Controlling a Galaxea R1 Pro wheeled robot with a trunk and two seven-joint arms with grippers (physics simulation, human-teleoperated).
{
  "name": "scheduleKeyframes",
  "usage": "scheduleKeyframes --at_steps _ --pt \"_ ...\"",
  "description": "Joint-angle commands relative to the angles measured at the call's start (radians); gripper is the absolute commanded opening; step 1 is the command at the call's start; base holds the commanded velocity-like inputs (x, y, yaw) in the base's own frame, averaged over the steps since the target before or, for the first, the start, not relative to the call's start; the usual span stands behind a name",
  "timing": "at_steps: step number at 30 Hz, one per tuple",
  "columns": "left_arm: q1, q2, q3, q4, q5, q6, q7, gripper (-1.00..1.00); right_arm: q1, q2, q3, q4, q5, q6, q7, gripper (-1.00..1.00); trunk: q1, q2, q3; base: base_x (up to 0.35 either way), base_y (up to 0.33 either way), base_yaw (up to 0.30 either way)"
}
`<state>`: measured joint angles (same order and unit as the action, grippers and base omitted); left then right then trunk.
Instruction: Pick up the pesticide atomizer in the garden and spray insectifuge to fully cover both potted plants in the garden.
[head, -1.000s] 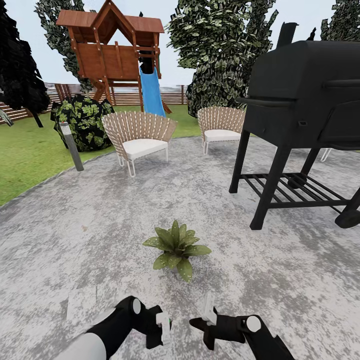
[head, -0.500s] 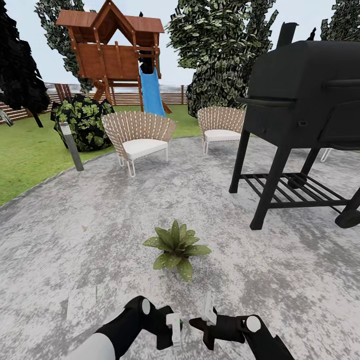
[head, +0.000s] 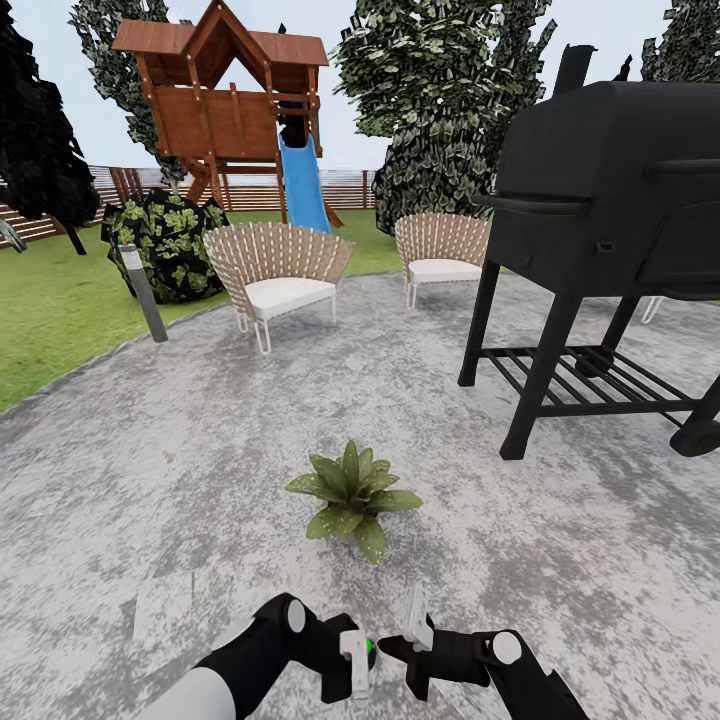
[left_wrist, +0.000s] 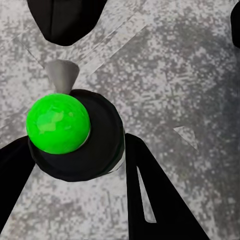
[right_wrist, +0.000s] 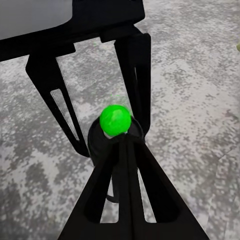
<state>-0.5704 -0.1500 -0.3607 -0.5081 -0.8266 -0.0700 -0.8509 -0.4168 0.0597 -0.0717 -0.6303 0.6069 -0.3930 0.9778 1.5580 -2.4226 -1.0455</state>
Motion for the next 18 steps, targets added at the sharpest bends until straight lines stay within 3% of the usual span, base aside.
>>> scheduleKeyframes --at_steps 1,18 --pt "0.000 0.000 0.001 0.000 -0.009 -0.010 -0.002 -1.00 0.000 0.002 -0.008 -0.001 0.008 -0.004 0.005 -1.00 0.000 0.000 -0.001 0.000 0.000 0.000" --pt "0.000 -0.019 0.001 0.000 -0.002 -0.023 -0.004 -1.00 0.000 0.002 -0.008 0.000 0.008 -0.004 0.005 -1.00 0.000 0.000 -0.001 0.000 0.000 0.000"
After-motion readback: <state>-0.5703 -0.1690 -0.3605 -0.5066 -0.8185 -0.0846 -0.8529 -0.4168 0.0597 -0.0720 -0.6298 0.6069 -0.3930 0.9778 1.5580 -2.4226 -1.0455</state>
